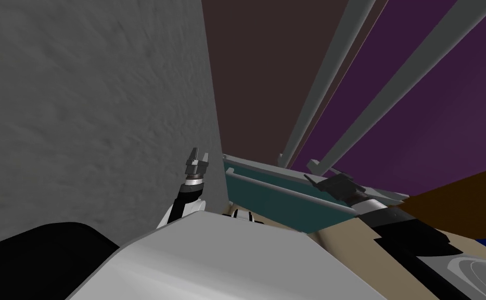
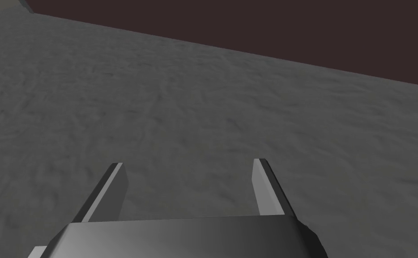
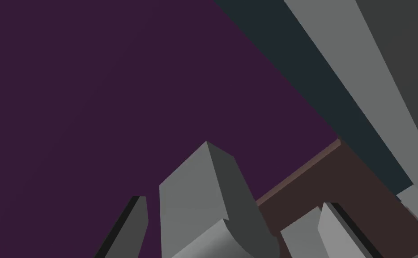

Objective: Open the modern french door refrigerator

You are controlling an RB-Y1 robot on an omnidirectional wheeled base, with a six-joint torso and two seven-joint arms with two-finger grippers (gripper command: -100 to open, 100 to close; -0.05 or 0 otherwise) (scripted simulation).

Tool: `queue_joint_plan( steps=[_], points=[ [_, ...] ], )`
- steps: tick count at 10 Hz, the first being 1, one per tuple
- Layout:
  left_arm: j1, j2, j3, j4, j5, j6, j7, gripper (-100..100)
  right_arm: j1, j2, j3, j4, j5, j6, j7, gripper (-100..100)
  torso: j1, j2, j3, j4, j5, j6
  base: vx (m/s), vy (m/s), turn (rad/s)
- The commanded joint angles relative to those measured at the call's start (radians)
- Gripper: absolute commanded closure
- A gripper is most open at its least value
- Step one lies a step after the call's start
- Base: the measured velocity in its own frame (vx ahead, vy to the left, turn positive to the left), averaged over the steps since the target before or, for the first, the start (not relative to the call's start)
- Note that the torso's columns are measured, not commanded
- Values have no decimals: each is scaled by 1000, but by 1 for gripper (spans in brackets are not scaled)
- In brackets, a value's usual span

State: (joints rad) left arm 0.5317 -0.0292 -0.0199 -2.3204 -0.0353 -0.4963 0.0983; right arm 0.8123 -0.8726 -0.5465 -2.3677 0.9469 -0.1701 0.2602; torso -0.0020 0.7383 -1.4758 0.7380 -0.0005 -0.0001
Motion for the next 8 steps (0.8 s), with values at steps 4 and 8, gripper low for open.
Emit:
queue_joint_plan(
  steps=[4,8],
  points=[
    [0,0,0,0,0,0,0,0,0,-13,6,-40,-1,-12,-4,100,-3,7,6,-2,-4,-3,-50,-101,50],
    [-1,0,0,0,0,0,0,0,-9,-20,62,-132,8,-60,8,100,-3,2,2,-1,-3,3,-233,-237,117]
  ],
)
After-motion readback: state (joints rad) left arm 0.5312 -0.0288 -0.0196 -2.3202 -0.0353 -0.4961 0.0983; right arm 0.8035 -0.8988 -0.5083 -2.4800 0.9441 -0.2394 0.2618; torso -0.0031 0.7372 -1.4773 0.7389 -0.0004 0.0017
